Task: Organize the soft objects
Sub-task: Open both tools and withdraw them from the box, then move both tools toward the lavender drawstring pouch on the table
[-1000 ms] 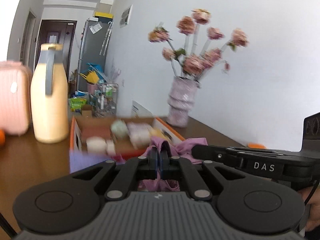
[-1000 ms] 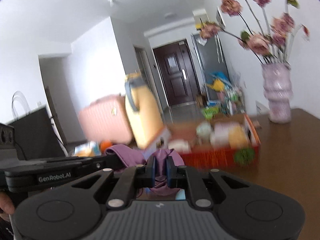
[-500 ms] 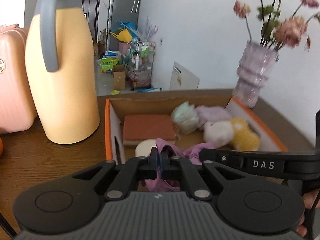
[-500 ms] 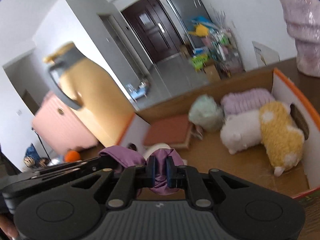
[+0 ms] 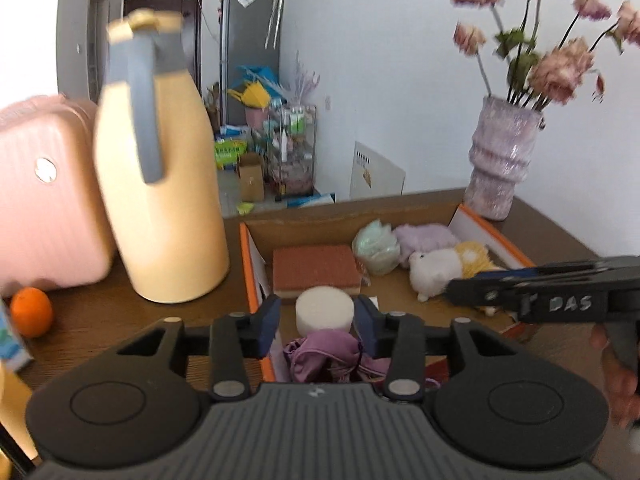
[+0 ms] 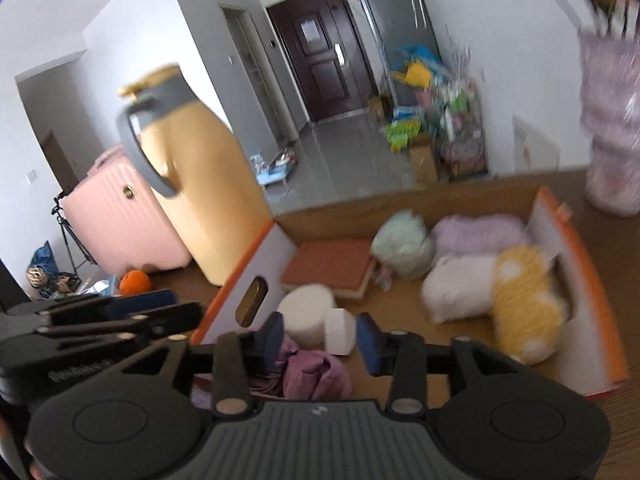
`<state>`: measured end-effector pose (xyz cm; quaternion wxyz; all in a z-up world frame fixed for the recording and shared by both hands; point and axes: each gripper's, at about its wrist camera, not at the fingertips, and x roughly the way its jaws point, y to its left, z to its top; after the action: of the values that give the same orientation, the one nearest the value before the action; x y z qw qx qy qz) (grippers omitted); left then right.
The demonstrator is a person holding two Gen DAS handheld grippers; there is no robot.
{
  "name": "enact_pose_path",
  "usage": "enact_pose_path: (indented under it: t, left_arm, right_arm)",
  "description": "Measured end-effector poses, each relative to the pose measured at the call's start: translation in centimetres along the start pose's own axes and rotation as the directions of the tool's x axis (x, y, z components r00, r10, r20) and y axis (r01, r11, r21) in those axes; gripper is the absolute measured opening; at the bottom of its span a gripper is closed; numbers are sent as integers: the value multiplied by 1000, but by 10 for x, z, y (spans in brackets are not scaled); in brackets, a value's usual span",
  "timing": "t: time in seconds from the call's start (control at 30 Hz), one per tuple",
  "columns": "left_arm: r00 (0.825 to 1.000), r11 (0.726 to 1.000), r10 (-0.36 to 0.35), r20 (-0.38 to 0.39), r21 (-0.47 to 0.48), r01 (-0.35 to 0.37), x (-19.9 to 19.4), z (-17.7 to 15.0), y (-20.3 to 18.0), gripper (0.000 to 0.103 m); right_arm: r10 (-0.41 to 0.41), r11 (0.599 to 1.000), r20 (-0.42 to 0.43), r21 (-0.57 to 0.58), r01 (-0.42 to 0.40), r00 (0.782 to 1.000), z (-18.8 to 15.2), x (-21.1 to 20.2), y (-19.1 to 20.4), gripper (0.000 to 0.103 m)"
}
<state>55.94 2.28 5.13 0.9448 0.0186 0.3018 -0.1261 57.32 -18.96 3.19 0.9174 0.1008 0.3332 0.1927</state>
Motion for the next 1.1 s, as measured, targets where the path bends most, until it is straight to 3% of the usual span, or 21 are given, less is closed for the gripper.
enact_pose_path:
  t: [0.2, 0.33, 0.43, 0.57, 0.77, 0.87, 0.97, 1.1]
  left_arm:
    - [996, 999, 38, 82, -7, -38, -67, 3, -4, 60]
    - [981, 998, 68, 181, -14, -67, -119, -10, -13, 74]
    - [968, 997, 77, 240, -16, -75, -149, -25, -22, 74]
    - [964, 999, 35, 265, -49, -23, -181, -45, -30, 74]
    - [946, 997, 72, 317, -56, -57, -219, -73, -45, 74]
    - [946, 995, 77, 314, -80, -55, -234, -102, -49, 74]
    - [948, 993, 90, 304, -97, -64, -246, -139, -57, 74]
    - [957, 991, 60, 284, -129, -24, -263, -185, -63, 75]
  right_arm:
    - [-79, 993, 112, -74, 88, 991, 1, -86, -5, 51]
    - [-137, 981, 186, -110, 159, 973, -17, -139, -9, 56]
    - [-139, 979, 242, -112, 170, 960, -33, -173, -12, 57]
    - [-148, 974, 293, -121, 190, 945, -53, -204, -7, 57]
    - [-134, 970, 358, -143, 196, 924, -93, -238, 12, 60]
    - [-89, 972, 371, -171, 163, 924, -126, -252, 22, 67]
    - [-66, 976, 356, -172, 135, 932, -159, -260, 28, 67]
    - [-59, 982, 311, -155, 112, 949, -205, -269, 36, 67]
